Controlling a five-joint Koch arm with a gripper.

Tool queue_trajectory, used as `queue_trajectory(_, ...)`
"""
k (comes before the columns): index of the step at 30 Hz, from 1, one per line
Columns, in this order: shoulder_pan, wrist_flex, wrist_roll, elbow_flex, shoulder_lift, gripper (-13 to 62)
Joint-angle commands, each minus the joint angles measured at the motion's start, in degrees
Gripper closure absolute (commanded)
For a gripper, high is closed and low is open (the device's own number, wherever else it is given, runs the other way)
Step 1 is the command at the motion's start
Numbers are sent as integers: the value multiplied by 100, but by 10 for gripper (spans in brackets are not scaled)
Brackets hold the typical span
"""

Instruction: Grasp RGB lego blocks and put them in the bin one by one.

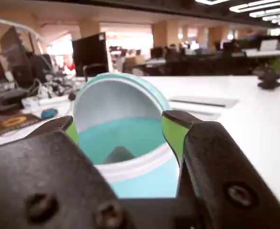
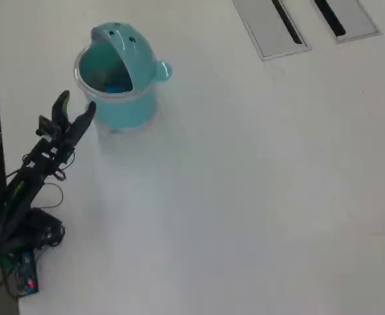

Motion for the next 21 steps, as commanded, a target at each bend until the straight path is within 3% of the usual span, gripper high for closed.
queue_trajectory(1,53,-756,316,0,202,164)
queue_trajectory(21,1468,-1942,4184,1371,712,171)
